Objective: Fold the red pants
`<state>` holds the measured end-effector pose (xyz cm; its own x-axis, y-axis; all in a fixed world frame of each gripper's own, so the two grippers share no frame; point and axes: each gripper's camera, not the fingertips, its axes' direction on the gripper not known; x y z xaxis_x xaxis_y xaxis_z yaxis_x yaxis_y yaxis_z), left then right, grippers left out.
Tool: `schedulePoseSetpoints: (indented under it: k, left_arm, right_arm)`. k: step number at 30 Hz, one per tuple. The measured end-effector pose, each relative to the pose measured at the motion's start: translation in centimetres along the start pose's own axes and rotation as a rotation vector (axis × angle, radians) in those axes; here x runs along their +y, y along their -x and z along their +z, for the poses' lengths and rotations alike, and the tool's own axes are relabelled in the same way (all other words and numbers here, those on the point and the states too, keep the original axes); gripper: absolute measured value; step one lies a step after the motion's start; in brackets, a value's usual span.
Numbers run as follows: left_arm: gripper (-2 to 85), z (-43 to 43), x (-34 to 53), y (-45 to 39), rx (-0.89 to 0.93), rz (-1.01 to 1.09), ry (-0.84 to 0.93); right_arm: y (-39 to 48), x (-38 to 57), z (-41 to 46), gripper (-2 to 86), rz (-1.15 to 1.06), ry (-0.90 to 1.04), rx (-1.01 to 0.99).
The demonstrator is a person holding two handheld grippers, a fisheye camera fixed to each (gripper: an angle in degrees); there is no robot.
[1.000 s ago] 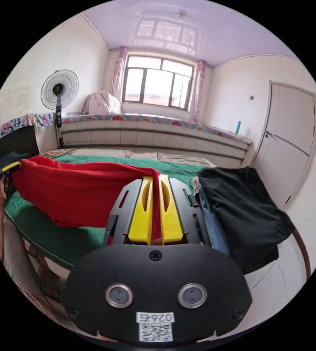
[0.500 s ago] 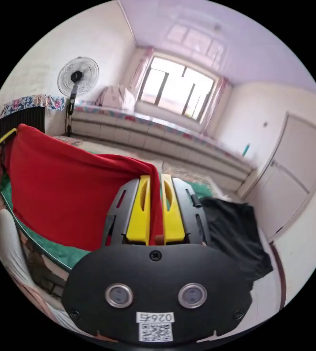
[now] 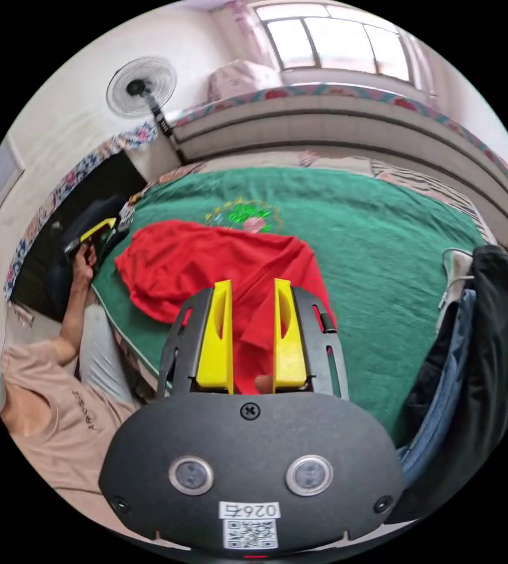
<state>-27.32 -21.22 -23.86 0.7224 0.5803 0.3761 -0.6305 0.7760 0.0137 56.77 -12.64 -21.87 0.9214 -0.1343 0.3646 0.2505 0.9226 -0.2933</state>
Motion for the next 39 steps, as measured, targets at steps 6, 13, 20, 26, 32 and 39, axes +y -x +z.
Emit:
schedulePoseSetpoints:
  k: [6, 13, 20, 26, 32, 39]
  left_arm:
    - [6.3, 5.0, -5.7, -4.3, 0.350, 0.243, 0.090]
    - [8.7, 16.1, -9.3, -10.9, 0.314, 0.546, 0.541]
    - [0.8, 16.1, -13.1, -8.4, 0.278, 0.593, 0.472]
    - [1.3, 15.4, -15.8, -2.7, 0.373, 0.416, 0.345]
    - [6.4, 15.4, -16.8, 4.8, 0.632, 0.178, 0.246]
    - [9.9, 18.1, -17.2, 3.2, 0.636, 0.238, 0.383]
  right_arm:
    - [3.5, -0.6, 5.7, 17.7, -0.070, 0.199, 0.070]
    - [3.3, -1.2, 11.4, 1.3, -0.188, 0.406, 0.394]
    - [-5.5, -2.1, 1.7, 2.2, 0.167, 0.002, 0.780]
    - [-11.1, 1.4, -1.5, 6.0, 0.382, -0.224, 0.520]
    - [-7.4, -1.0, 6.6, 8.6, 0.123, -0.001, 0.139]
    - [-5.3, -2.9, 16.4, 11.8, 0.037, 0.211, 0.073]
